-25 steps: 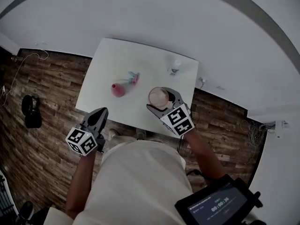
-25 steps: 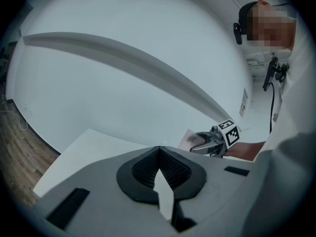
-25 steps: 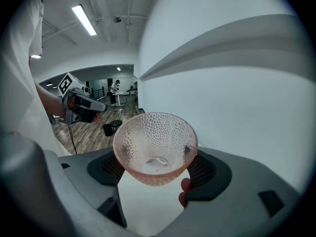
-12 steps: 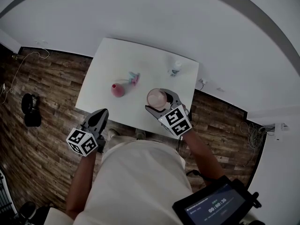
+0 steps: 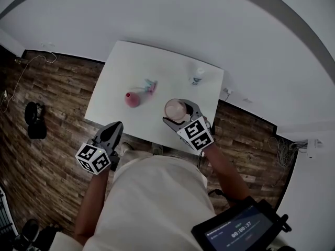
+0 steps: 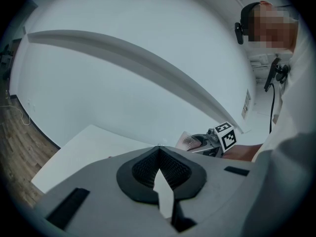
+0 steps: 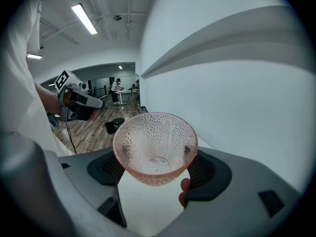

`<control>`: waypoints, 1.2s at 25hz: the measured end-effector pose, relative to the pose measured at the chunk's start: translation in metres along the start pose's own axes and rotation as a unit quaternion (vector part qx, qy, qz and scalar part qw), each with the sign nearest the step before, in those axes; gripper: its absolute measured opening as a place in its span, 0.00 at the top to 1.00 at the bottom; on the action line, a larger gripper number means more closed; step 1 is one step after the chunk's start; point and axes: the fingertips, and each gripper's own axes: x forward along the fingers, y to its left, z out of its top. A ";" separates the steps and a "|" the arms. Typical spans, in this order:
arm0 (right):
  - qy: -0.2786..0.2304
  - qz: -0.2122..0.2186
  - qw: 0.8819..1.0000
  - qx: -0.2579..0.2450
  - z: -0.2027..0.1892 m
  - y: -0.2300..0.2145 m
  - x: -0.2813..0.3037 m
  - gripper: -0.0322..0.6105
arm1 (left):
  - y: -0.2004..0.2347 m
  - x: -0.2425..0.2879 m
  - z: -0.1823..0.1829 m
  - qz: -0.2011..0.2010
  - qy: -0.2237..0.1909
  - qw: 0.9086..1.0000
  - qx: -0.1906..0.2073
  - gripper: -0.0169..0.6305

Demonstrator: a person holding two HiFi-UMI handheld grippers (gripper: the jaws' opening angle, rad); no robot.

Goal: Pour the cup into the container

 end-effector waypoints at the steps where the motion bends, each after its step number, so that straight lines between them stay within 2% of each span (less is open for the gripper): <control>1: 0.001 0.000 1.000 0.001 -0.001 0.000 0.001 0.37 | 0.000 0.000 -0.001 0.000 0.001 1.000 0.000 0.96; 20: 0.004 0.005 1.000 0.017 -0.018 0.005 0.011 0.37 | 0.000 -0.002 -0.015 0.008 0.021 1.000 0.005 0.96; 30: 0.015 0.009 1.000 0.024 -0.036 -0.011 0.023 0.37 | 0.005 0.016 -0.021 0.017 0.037 0.999 0.006 0.96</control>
